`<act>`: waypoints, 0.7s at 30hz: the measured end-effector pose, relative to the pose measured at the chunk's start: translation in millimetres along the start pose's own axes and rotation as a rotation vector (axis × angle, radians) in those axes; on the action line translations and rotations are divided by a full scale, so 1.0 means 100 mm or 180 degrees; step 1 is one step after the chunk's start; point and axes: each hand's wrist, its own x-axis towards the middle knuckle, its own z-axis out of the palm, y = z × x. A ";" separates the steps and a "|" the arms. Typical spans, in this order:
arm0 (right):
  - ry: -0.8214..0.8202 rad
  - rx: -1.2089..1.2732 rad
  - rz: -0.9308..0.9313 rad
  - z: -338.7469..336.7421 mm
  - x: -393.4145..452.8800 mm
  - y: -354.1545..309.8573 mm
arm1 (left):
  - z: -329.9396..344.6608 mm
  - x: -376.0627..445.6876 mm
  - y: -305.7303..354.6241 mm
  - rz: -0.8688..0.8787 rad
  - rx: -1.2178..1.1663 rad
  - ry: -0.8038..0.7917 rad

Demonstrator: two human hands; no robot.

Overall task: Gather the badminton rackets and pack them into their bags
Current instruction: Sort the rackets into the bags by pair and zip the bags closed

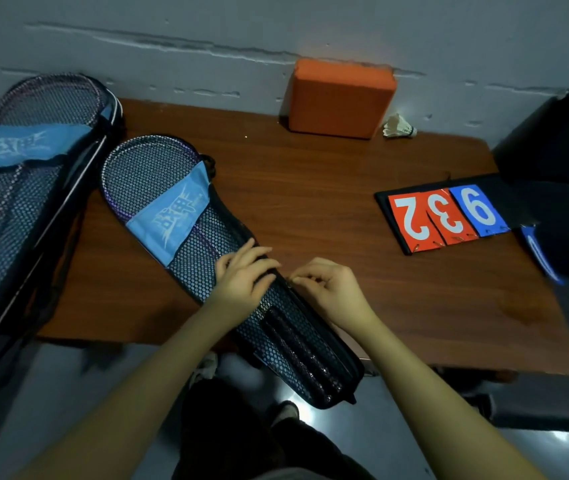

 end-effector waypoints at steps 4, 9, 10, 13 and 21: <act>-0.0043 0.0013 -0.0097 -0.02 -0.02 0.01 | 0.01 0.00 0.05 -0.0230 -0.0107 0.0177; 0.0029 -0.0121 0.0000 -0.26 -0.14 0.15 | 0.02 0.28 0.12 -0.0389 -0.0097 0.0245; 0.0080 -0.0139 0.0044 -0.33 -0.19 0.20 | 0.04 0.35 0.14 -0.0414 -0.0108 0.0311; 0.0235 -0.0288 0.0194 -0.52 -0.39 0.37 | 0.17 0.53 0.21 -0.0500 -0.0114 0.0418; 0.0464 -0.0721 0.0310 -0.69 -0.88 0.64 | 0.46 0.71 0.32 -0.0804 0.0090 0.0584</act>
